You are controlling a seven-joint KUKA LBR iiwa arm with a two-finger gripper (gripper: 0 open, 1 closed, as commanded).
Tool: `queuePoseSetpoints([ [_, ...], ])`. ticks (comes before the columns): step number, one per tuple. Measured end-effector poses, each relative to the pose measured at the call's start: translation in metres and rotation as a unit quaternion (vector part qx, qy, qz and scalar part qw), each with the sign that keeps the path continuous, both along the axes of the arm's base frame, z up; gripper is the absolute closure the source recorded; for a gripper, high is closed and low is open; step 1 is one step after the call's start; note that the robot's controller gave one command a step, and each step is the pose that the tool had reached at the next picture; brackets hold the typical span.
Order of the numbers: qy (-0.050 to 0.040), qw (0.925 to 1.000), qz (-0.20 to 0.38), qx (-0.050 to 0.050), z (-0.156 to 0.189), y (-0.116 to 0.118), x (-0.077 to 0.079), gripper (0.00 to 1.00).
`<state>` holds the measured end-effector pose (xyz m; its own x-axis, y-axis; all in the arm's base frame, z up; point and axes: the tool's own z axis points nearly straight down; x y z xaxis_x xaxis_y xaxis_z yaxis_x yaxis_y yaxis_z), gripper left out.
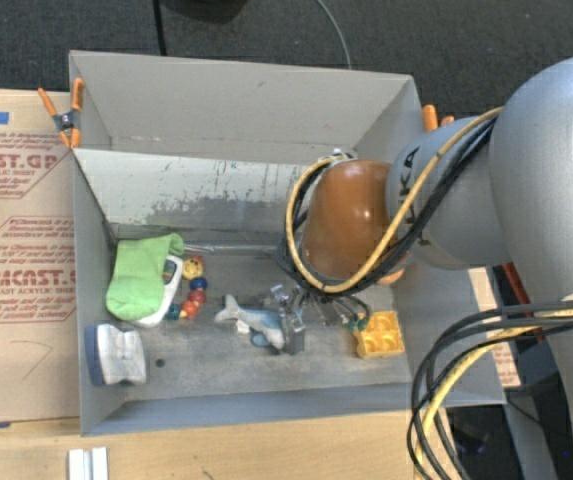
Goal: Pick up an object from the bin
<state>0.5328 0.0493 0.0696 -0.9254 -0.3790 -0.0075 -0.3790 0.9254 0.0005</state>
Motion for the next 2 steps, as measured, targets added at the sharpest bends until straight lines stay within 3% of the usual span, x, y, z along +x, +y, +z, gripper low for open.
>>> queuePoseSetpoints([
  [1,0.0,1.0,0.0,0.0,0.0,0.0,0.0,1.0],
  [2,-0.0028,1.0,0.002,0.001,0.157,0.014,0.008,1.0],
])
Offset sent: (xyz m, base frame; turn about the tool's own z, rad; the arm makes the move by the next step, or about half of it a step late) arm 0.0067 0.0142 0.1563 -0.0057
